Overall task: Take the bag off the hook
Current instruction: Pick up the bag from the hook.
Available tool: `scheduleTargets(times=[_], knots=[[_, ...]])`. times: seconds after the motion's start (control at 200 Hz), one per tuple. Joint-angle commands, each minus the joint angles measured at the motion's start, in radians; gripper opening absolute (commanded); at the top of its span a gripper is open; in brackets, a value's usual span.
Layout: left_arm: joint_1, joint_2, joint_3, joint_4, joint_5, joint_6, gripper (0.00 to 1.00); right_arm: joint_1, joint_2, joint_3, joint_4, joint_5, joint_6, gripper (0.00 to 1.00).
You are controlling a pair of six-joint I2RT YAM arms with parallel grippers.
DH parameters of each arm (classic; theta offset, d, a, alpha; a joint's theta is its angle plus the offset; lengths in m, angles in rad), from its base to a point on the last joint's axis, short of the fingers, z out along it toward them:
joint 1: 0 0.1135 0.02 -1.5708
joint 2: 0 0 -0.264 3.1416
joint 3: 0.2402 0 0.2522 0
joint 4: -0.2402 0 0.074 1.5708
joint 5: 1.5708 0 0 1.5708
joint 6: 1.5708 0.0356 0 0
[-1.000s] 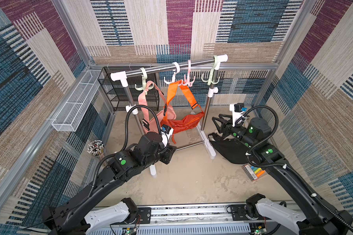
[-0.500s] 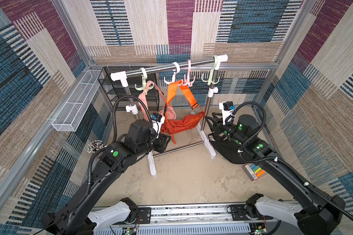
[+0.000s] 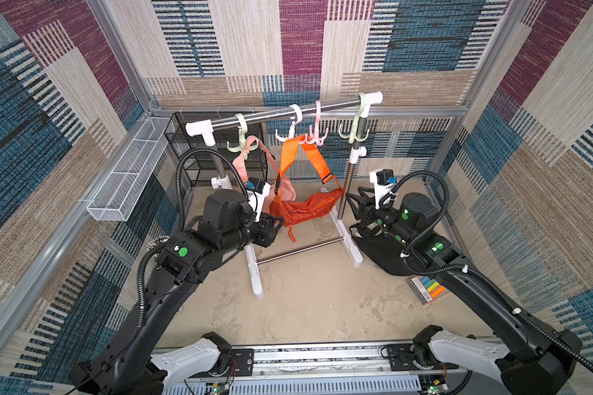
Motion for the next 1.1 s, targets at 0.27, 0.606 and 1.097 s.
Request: scheduleTargets(times=[0.27,0.606,1.097], knots=[[0.067,0.029,0.052,-0.051,0.110,-0.003,0.47,0.001,0.017,-0.013,0.121,0.078,-0.045,0.51],[0.104,-0.036,-0.047,0.023,0.111,-0.026,0.47,0.001,0.039,-0.028,0.140,0.047,-0.082,0.51],[0.111,-0.039,-0.126,0.175,0.084,-0.030,0.47,0.001,0.151,0.012,0.128,0.082,-0.244,0.54]])
